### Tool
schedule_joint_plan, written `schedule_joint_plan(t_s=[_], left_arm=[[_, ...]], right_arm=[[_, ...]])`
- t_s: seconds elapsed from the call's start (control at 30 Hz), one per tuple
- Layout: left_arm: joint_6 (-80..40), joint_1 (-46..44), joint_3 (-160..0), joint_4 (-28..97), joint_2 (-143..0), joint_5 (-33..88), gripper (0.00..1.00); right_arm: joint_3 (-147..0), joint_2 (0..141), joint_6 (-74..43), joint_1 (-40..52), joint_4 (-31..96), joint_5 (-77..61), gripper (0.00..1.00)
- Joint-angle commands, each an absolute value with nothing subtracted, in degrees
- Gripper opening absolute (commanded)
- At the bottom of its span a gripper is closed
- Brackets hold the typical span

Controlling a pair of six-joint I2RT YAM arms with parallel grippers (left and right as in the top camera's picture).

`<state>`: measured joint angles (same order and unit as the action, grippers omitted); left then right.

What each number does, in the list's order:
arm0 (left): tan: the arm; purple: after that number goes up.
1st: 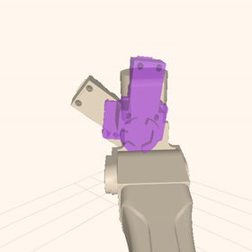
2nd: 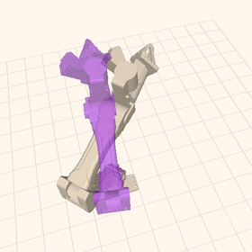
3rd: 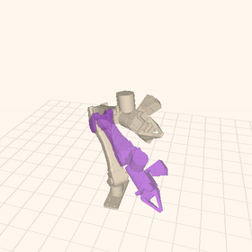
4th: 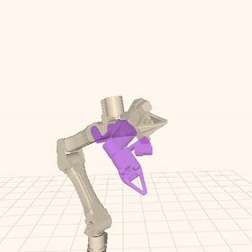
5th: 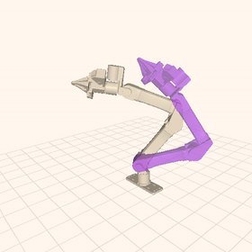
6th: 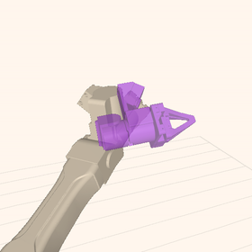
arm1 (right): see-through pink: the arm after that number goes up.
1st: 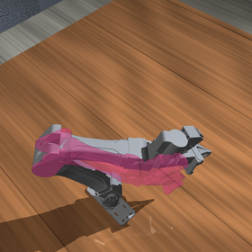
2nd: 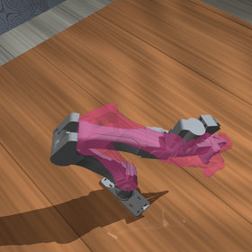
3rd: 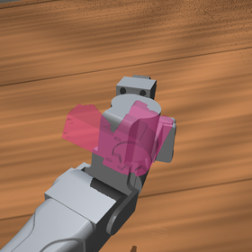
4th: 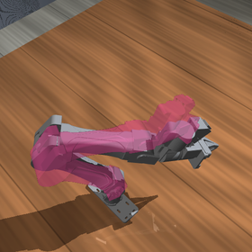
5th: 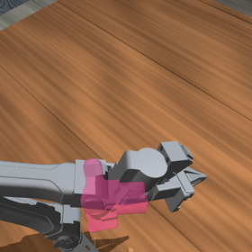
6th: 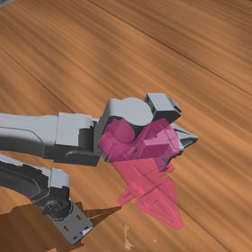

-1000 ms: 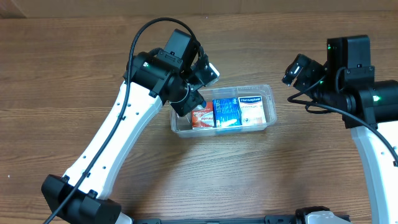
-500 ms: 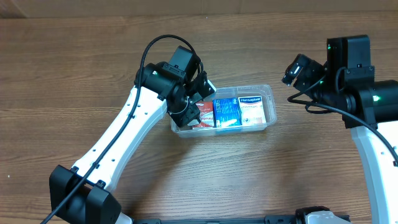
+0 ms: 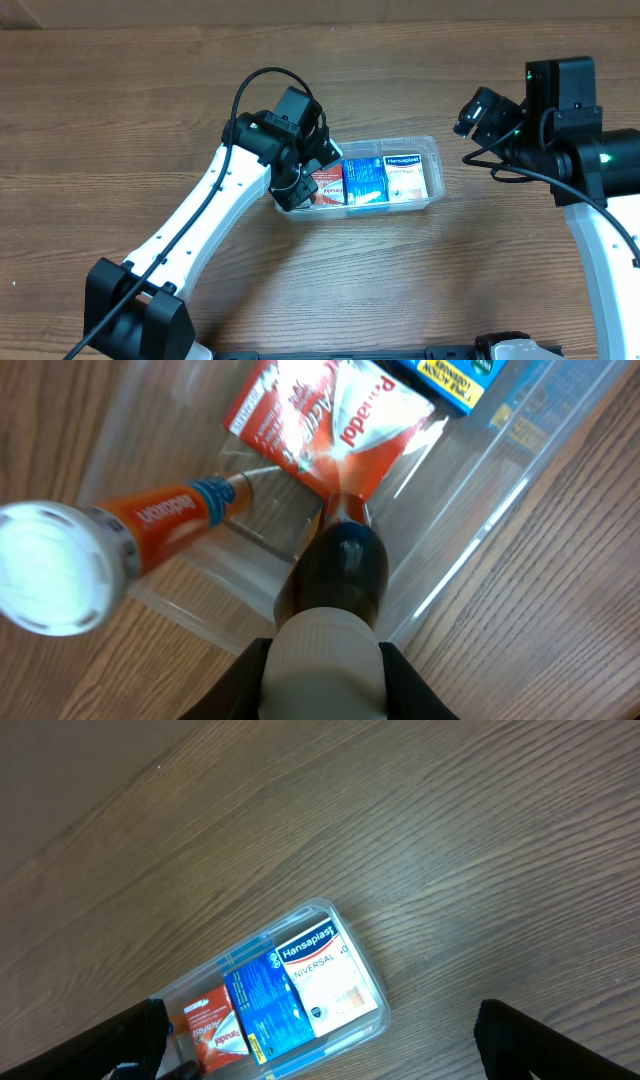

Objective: Pack container
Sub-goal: 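Carry the dark bottle right over the container's left end, then lower the bottle beside the orange tube and open the left gripper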

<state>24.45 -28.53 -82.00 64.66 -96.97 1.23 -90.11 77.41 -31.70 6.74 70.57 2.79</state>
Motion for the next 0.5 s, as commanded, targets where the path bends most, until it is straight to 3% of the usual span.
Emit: schedule_joint_plan(t_s=[0.0,0.47], left_arm=[[25.7,-29.3,-81.7,64.1,-96.7,0.6,0.08],[25.7,-29.2,-81.7,63.7,-101.6,-1.0,0.07]], right_arm=[[-91.0,77.0,-31.7,6.5,70.4,2.7,1.00],[-91.0,77.0,-31.7,6.5,70.4,2.7,1.00]])
